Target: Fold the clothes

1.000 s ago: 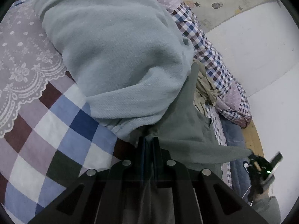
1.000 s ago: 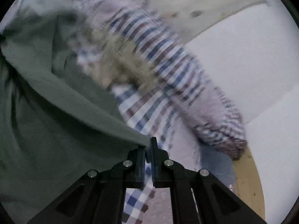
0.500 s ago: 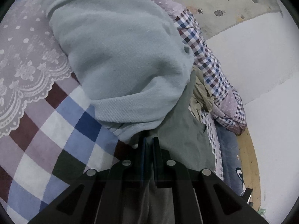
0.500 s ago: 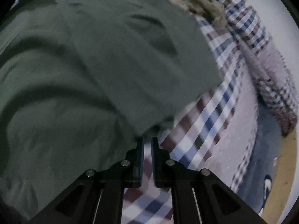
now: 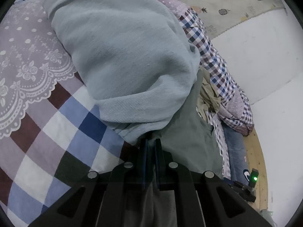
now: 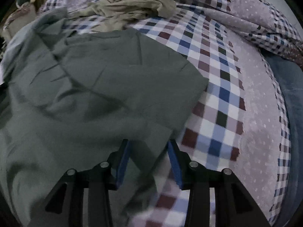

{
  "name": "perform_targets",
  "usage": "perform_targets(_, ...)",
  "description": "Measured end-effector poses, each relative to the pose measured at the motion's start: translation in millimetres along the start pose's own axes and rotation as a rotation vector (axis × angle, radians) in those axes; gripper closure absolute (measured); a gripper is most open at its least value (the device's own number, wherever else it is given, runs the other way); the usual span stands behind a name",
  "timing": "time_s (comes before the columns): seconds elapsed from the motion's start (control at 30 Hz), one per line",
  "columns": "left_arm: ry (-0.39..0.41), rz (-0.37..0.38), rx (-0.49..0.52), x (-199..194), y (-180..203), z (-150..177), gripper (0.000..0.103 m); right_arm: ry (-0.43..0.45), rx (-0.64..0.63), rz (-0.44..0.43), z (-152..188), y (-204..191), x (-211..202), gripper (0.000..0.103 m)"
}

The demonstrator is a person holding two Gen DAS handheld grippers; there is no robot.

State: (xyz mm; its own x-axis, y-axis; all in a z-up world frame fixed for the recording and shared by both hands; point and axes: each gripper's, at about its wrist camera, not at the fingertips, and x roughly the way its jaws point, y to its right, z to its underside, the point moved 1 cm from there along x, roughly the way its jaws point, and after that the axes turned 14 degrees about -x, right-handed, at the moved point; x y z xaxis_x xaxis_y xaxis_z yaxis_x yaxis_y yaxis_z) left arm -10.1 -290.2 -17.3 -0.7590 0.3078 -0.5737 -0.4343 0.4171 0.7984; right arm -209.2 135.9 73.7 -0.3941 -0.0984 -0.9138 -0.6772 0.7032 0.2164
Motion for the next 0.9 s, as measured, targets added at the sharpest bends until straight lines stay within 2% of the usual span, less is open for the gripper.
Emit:
perform_targets(0.03, 0.002, 0.000, -0.001, 0, 0, 0, 0.097, -0.005, -0.015, 0.047, -4, -2, 1, 0.061)
perform_targets(0.1, 0.006, -0.002, -0.003, -1, -1, 0, 0.097, -0.024, -0.037, 0.207, -16, -6, -2, 0.063)
perform_targets(0.17, 0.010, -0.003, -0.002, -1, -2, 1, 0.097, 0.035, -0.007, 0.208, -35, -14, -15, 0.063)
perform_targets(0.3, 0.013, 0.001, -0.002, -2, -1, 1, 0.097, 0.229, -0.028, 0.022, -101, -59, -43, 0.061)
perform_targets(0.37, 0.013, 0.003, -0.004, -2, -1, 1, 0.097, 0.290, -0.030, -0.085, -133, -84, -48, 0.057)
perform_targets(0.53, 0.011, 0.012, -0.011, -3, -4, 0, 0.097, 0.414, -0.026, -0.352, -211, -148, -53, 0.055)
perform_targets(0.63, 0.009, 0.013, -0.012, -3, -4, -1, 0.097, 0.369, -0.026, -0.365, -247, -182, -34, 0.055)
perform_targets(0.9, 0.005, 0.023, -0.014, -5, -4, -1, 0.097, 0.296, 0.031, -0.309, -286, -215, 9, 0.055)
